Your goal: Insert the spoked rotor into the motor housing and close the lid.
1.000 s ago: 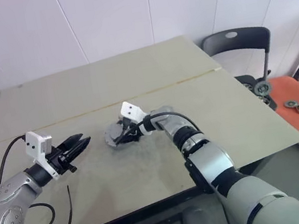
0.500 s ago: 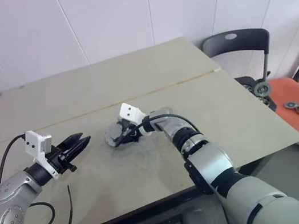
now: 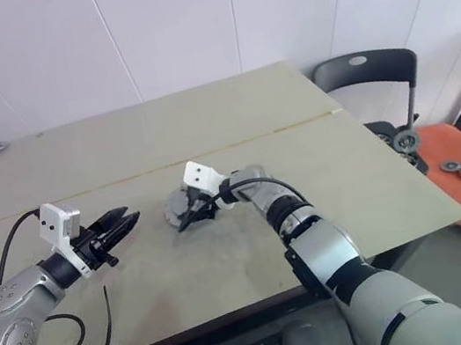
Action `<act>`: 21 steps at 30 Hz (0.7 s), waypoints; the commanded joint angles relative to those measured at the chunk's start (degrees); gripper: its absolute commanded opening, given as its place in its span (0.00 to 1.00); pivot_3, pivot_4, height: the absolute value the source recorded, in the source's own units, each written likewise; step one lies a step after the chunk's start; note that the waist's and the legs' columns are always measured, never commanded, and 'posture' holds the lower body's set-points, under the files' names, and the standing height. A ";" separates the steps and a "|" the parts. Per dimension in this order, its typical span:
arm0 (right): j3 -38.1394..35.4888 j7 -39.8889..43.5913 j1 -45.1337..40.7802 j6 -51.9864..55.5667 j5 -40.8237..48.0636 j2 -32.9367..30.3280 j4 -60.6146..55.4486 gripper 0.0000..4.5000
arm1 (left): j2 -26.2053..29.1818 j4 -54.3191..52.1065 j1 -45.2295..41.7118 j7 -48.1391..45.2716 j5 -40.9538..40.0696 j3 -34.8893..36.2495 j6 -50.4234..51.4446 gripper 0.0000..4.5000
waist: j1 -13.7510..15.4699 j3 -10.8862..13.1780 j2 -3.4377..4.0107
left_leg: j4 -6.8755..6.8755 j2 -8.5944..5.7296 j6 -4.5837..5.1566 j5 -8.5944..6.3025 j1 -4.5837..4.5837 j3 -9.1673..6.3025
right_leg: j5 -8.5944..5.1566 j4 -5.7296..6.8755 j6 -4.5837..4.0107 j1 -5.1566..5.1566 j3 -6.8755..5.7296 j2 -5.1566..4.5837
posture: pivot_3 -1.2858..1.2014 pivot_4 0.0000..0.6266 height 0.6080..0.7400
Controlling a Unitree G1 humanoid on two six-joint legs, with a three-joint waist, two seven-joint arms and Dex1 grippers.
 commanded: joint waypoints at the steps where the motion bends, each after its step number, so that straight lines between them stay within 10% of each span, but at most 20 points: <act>1: 2.59 1.14 1.50 2.79 -3.75 -2.35 4.03 0.73 | 0.14 -1.99 -0.21 0.17 -0.51 0.89 -0.60 0.38 | 0.10 0.00 0.00 | 0.00 0.00 0.00 0.00 -0.02 0.00 | 0.00 -0.02 0.00 -0.01 0.00 0.00 | 0.52 0.00 1.00; 21: -1.05 6.23 -0.13 8.85 -0.09 -1.45 3.25 0.73 | -0.53 -3.10 1.03 1.06 -0.66 0.86 -0.60 0.38 | -0.03 0.01 0.01 | -0.21 -0.01 0.00 -0.01 -0.59 -0.05 | -0.03 -0.42 0.04 -0.22 -0.05 -0.03 | 0.52 0.00 1.00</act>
